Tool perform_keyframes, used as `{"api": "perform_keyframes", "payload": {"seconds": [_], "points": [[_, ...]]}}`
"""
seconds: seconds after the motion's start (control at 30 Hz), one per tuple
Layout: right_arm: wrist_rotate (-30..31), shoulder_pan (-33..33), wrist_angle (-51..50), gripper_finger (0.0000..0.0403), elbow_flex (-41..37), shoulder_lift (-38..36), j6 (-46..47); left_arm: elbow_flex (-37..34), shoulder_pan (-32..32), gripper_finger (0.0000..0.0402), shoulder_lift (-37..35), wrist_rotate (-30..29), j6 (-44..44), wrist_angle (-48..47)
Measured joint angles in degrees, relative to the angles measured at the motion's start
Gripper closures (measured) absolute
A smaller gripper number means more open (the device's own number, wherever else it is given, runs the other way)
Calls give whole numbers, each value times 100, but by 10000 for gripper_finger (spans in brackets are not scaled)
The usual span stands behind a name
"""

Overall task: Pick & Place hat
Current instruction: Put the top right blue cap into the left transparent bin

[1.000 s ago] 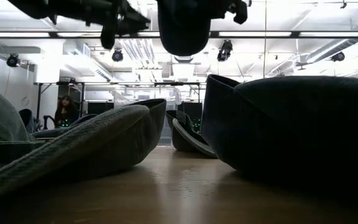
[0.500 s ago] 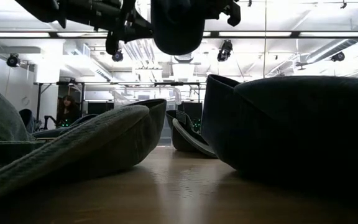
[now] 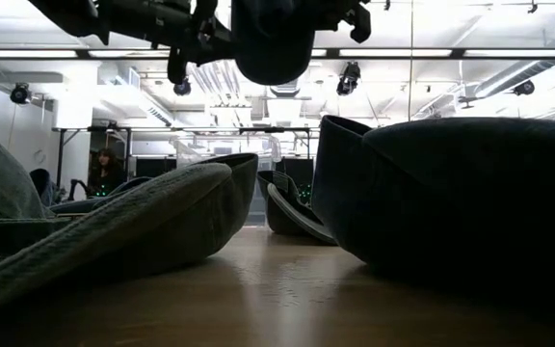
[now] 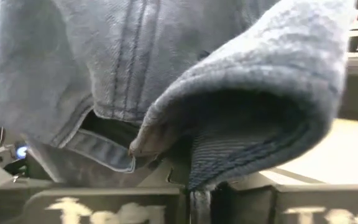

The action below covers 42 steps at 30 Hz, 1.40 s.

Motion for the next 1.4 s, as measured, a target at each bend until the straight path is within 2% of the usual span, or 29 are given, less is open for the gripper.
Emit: {"api": "perform_keyframes", "payload": {"seconds": [0.77,1.2,1.4], "points": [[-9,166,-526,390,7,-62,-146,84,256,316,-57,-104,575,-272],[-33,169,-568,390,7,-146,-141,334,306,316,-57,-126,498,-465],[-34,169,-573,390,7,-146,-167,334,378,284,-16,-131,315,-553]]}}
